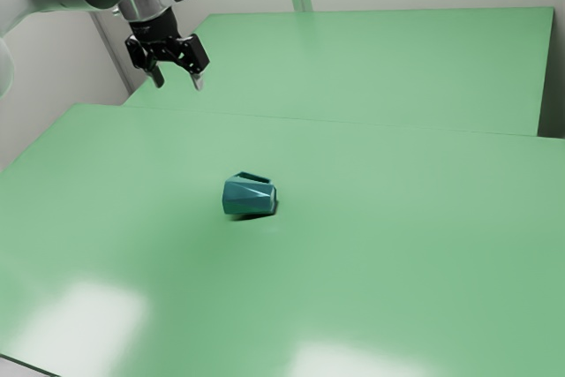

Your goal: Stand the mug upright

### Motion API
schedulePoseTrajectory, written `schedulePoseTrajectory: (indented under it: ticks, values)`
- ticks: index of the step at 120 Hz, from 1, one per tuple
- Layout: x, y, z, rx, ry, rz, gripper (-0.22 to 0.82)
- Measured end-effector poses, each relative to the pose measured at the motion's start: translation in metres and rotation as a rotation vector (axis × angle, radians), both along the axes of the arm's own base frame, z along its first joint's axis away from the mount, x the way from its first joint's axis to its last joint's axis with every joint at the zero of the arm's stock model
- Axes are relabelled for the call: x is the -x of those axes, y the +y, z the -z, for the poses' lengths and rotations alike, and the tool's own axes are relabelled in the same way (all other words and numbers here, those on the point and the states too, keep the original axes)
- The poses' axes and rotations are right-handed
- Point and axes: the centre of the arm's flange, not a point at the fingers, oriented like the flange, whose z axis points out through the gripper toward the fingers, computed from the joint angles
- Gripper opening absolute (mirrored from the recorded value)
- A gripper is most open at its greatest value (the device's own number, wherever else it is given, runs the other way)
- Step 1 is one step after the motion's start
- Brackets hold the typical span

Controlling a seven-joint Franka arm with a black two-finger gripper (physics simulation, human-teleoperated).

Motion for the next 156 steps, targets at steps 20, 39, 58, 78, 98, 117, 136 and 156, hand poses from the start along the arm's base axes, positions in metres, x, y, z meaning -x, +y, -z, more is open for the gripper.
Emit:
schedulePoseTrajectory:
  ticks: [20,39,58,78,98,117,136,156]
  values:
    - [0.001,0.000,-0.003,-0.003,-0.004,-0.002,0.60]
    - [0.008,0.003,-0.010,-0.001,-0.012,-0.010,0.60]
    - [0.021,0.001,-0.001,0.075,0.013,-0.025,0.60]
    - [0.019,0.013,0.067,0.290,0.137,-0.102,0.60]
    - [0.015,0.098,0.137,0.439,0.161,-0.225,0.60]
    - [0.004,0.104,0.187,0.542,0.115,-0.143,0.60]
    - [-0.008,0.120,0.227,0.619,0.054,-0.078,0.60]
    - [-0.016,0.139,0.277,0.689,0.025,-0.037,0.60]
